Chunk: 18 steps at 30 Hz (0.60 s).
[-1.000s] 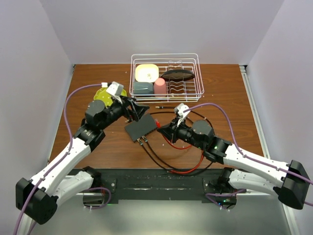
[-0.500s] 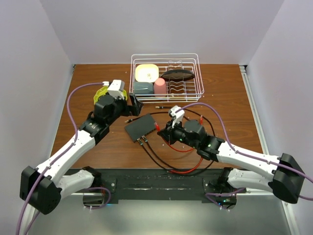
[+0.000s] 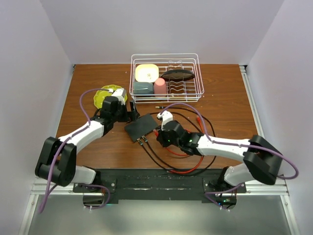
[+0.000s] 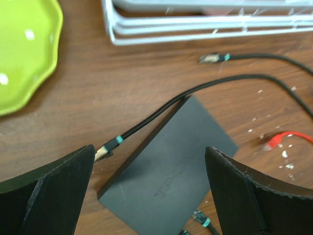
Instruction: Insert the plug into the switch port
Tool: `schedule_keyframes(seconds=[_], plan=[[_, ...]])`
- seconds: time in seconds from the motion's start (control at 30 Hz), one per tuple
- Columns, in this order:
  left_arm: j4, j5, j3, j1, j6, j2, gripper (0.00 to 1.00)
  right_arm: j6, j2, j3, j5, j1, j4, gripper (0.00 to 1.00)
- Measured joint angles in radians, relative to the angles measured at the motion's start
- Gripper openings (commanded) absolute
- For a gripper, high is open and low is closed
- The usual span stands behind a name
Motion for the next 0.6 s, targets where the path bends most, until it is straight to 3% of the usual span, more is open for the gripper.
schedule_keyframes(seconds=[0.27, 0.6], plan=[[0.094, 0.103, -0.051, 0.020, -0.018, 0.105, 0.99, 0.053, 0.187, 0.103, 0.113, 0.048, -0.098, 0.00], [0.217, 0.227, -0.077, 0.020, -0.029, 0.221, 0.96, 0.088, 0.274, 0.169, 0.176, 0.064, -0.203, 0.00]])
